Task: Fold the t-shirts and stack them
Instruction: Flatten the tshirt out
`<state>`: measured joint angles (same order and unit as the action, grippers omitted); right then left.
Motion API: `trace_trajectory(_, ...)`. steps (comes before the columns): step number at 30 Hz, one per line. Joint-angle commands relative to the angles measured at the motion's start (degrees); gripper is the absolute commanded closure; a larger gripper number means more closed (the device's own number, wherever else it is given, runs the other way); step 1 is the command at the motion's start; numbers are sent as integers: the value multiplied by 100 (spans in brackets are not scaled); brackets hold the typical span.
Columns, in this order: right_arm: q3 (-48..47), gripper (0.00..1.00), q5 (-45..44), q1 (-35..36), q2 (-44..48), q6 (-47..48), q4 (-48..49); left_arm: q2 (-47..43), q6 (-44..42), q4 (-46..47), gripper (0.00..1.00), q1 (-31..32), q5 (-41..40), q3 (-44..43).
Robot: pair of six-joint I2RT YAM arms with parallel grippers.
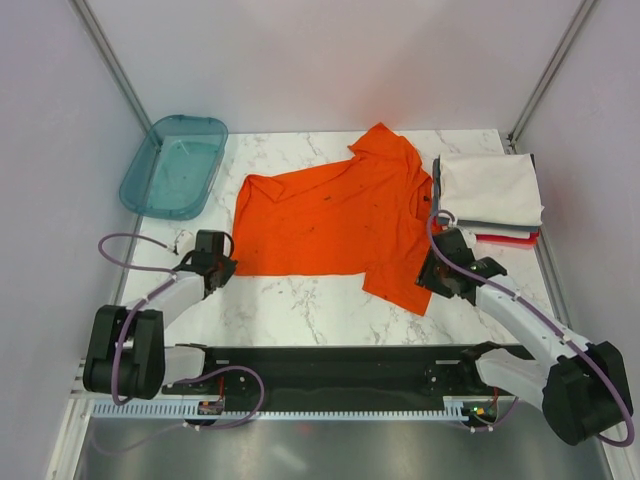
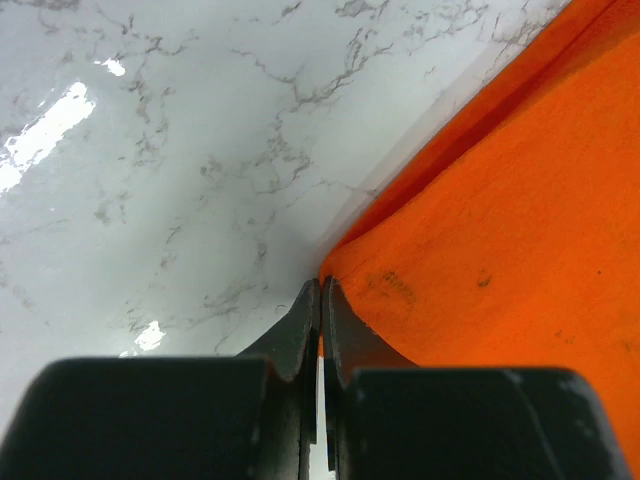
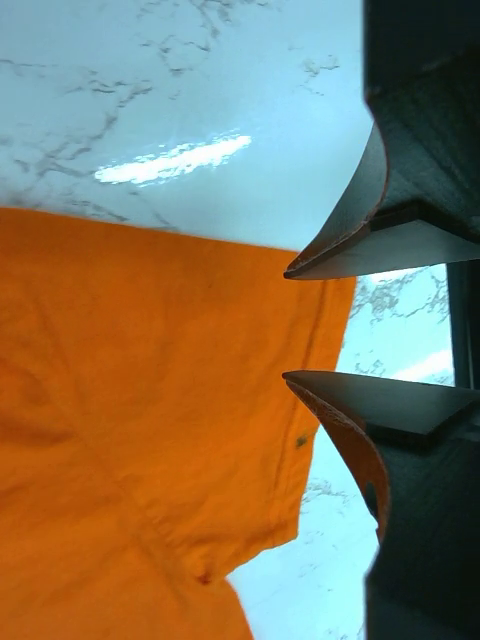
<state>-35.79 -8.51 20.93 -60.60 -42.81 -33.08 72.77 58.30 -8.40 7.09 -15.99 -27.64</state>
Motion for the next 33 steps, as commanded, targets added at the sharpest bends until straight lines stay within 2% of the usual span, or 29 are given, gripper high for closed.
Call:
trace_trajectory(1,-69,51,-317,183,109,-342,-576,-219,76,-311,98,-15,-36,118)
trace_trajectory(5,159,51,-432,298,285,-562,-700,-448,85,-311,98,-15,-80,197)
trace_trajectory(15,353,56,-414,579,-162,-922,-858,-677,102,-329,98,-15,-115,215)
trace_trajectory(27,679,60,-239,693,-575,-1089,-331,-624,137,-311,98,-15,-159,259)
trace_trajectory(29,696,63,-221,702,-637,-1098,-269,-615,137,-311,98,-15,-176,268)
trace_trajectory(33,679,76,-221,720,-629,-1107,-216,-633,120,-329,98,-15,-177,259)
